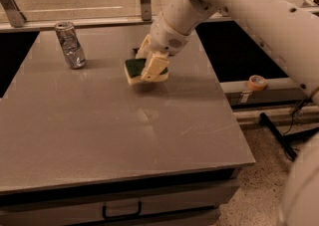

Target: Move sponge near redbull can

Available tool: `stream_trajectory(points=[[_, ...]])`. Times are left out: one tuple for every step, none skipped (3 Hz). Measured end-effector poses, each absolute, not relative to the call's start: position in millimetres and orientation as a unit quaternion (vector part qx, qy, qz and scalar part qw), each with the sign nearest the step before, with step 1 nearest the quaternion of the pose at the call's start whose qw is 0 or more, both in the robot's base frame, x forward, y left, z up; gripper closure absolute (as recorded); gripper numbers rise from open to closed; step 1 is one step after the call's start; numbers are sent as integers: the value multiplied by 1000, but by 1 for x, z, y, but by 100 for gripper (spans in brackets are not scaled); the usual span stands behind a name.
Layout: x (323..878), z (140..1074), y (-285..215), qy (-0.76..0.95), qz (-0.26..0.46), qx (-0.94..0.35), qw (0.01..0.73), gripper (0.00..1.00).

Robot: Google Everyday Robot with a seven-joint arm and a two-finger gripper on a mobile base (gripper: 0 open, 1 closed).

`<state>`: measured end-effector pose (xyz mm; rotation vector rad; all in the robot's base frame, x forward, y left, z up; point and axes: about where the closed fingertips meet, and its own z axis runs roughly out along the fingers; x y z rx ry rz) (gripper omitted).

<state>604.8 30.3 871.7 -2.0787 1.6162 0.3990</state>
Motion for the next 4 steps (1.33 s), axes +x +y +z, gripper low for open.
stream_trajectory(points=[[643,868,52,615,150,-733,250,100],[671,860,82,628,158,-718,255,100],[688,849,116,626,174,-717,253,83],[697,841,135,626,183,-715,252,59]])
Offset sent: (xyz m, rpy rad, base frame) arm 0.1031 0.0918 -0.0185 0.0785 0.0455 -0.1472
